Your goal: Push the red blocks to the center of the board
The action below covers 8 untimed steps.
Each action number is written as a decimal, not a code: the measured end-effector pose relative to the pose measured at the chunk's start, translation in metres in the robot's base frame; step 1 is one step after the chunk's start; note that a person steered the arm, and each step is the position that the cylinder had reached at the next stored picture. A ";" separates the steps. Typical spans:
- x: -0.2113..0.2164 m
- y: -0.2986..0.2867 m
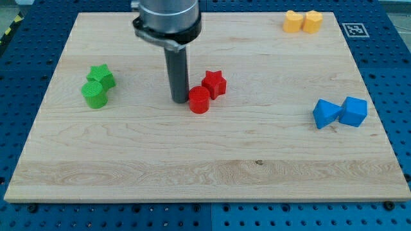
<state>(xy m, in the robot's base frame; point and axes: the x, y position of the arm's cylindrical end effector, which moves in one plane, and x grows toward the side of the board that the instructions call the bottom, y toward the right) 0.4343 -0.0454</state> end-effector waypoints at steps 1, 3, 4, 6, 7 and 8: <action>-0.004 0.005; 0.054 0.000; 0.072 -0.003; 0.052 0.030; 0.036 0.044; 0.036 0.047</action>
